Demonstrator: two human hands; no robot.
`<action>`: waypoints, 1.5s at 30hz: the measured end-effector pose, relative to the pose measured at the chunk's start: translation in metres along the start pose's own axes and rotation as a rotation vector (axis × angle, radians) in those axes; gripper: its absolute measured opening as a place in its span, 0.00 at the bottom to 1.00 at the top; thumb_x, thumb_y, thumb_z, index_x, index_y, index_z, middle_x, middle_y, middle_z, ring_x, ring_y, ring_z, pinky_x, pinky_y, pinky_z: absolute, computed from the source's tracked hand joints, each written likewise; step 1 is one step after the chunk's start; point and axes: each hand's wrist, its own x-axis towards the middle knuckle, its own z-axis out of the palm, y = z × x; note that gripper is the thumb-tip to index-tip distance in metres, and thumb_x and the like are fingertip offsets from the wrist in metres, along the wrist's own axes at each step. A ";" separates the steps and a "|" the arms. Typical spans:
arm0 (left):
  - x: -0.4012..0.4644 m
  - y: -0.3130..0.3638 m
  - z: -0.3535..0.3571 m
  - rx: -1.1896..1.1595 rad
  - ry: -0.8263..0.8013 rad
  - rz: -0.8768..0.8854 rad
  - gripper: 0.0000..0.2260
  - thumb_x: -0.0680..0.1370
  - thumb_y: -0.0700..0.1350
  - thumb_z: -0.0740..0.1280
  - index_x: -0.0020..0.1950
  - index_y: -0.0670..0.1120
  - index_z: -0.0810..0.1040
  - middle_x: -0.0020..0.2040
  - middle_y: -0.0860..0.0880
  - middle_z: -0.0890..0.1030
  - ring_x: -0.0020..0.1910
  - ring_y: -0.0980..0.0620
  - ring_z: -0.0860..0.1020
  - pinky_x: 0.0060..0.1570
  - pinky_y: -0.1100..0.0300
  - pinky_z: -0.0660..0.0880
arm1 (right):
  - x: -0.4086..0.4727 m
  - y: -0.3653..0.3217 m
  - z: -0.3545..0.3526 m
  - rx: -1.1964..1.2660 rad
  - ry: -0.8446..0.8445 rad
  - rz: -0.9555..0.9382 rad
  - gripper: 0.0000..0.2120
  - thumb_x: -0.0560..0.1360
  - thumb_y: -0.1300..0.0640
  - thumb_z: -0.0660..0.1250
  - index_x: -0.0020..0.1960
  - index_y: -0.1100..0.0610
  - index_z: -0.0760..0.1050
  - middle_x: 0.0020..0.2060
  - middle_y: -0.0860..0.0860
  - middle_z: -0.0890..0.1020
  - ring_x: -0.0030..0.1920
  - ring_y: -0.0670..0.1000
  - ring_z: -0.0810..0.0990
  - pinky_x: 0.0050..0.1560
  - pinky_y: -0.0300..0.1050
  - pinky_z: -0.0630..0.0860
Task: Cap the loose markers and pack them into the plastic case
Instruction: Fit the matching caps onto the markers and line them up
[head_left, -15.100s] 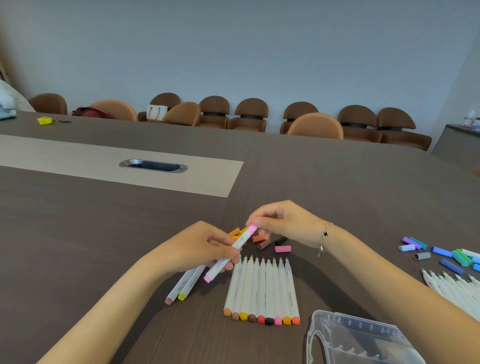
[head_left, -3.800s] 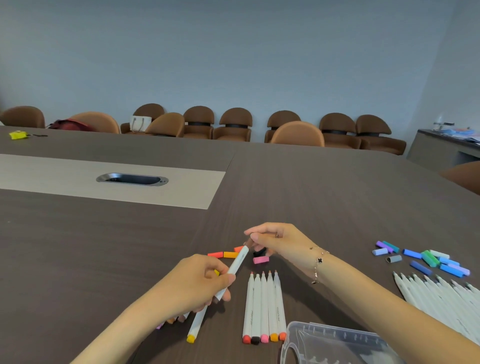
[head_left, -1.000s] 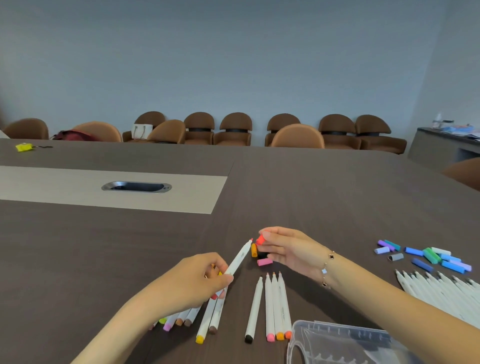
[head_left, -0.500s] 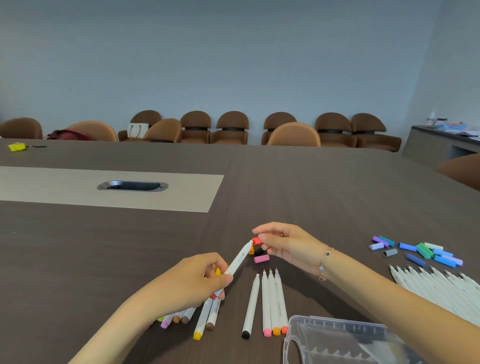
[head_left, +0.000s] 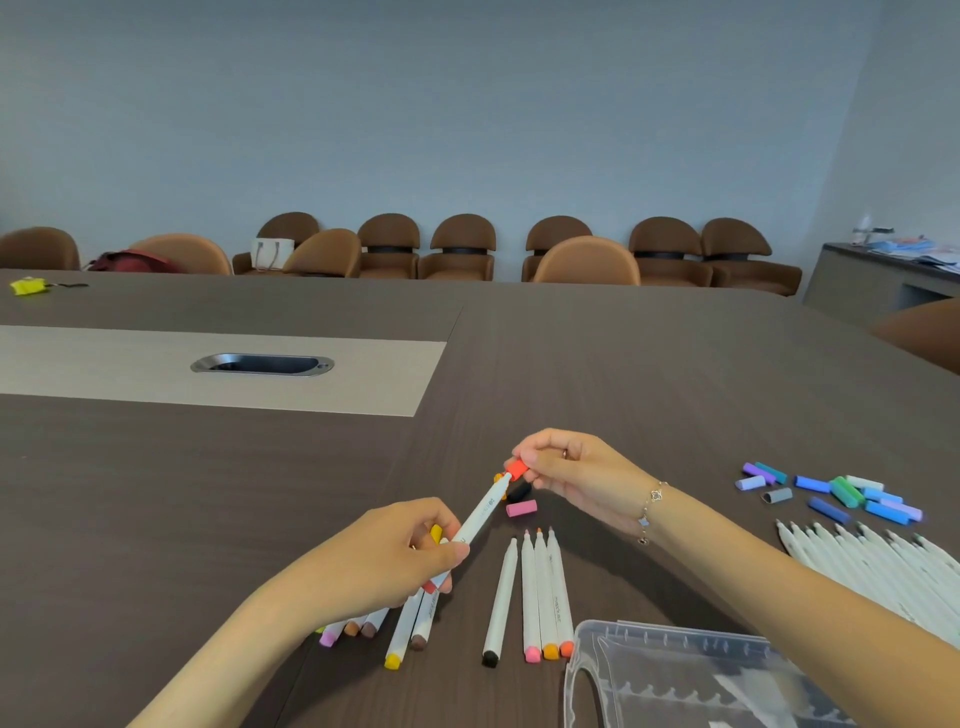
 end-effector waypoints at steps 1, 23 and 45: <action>0.000 0.001 0.000 0.000 -0.004 0.004 0.06 0.79 0.51 0.62 0.53 0.51 0.73 0.38 0.55 0.79 0.22 0.67 0.72 0.29 0.70 0.68 | 0.000 0.000 0.000 -0.012 -0.014 0.004 0.06 0.77 0.62 0.63 0.51 0.61 0.78 0.46 0.55 0.83 0.41 0.45 0.79 0.47 0.35 0.77; 0.010 -0.010 0.007 0.042 0.058 0.053 0.08 0.81 0.51 0.58 0.51 0.53 0.77 0.36 0.56 0.78 0.27 0.60 0.70 0.31 0.69 0.67 | 0.003 -0.003 0.008 -0.194 -0.082 -0.066 0.05 0.77 0.60 0.65 0.47 0.59 0.79 0.44 0.53 0.83 0.46 0.51 0.79 0.48 0.39 0.76; 0.013 -0.011 0.044 0.703 0.135 -0.155 0.24 0.76 0.65 0.57 0.30 0.49 0.63 0.28 0.52 0.66 0.30 0.57 0.68 0.43 0.64 0.72 | 0.040 0.022 -0.017 -1.172 0.045 -0.050 0.11 0.77 0.57 0.65 0.57 0.53 0.80 0.52 0.50 0.77 0.49 0.46 0.74 0.53 0.34 0.72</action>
